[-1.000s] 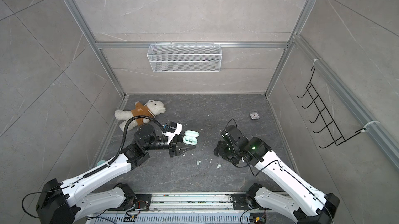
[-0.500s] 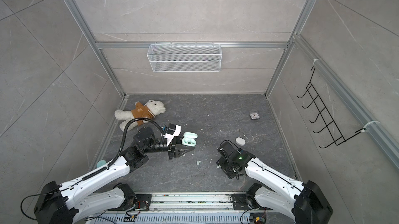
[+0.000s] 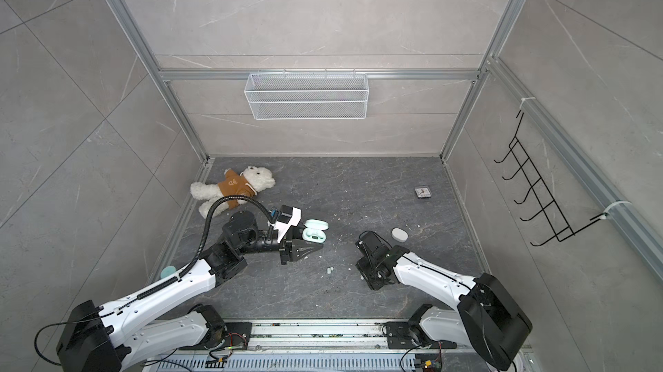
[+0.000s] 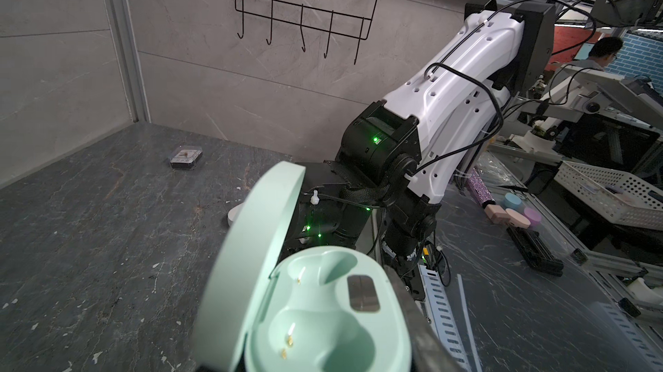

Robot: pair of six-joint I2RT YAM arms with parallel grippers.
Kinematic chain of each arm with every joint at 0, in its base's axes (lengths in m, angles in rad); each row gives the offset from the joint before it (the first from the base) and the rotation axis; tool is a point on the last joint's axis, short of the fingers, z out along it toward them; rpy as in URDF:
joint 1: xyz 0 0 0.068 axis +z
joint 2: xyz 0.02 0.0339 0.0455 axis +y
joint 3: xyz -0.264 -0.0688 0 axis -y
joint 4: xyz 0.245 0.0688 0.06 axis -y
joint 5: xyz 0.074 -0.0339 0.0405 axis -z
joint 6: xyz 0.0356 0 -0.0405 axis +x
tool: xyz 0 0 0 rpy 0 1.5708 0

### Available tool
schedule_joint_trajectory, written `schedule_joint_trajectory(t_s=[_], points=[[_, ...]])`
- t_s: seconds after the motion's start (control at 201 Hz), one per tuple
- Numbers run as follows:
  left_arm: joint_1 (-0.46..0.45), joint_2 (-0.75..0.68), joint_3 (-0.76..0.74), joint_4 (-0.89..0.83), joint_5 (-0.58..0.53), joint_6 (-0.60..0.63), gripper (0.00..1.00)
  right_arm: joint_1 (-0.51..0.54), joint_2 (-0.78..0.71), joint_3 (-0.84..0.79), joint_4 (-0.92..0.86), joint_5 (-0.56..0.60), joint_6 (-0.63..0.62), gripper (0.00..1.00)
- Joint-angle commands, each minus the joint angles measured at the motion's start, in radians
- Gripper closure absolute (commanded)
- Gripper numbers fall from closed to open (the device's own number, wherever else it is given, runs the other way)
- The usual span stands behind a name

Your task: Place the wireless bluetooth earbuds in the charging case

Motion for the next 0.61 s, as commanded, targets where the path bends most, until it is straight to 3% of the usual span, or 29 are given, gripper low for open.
schedule_joint_trajectory(t_s=[0.0,0.602], points=[[-0.003,-0.001,0.045,0.019,-0.001,0.019,0.71,-0.016,0.015,0.027,-0.013,-0.006,0.003,0.53],[-0.003,-0.001,0.049,0.007,-0.002,0.027,0.70,-0.066,0.099,0.082,-0.012,-0.077,-0.107,0.60]])
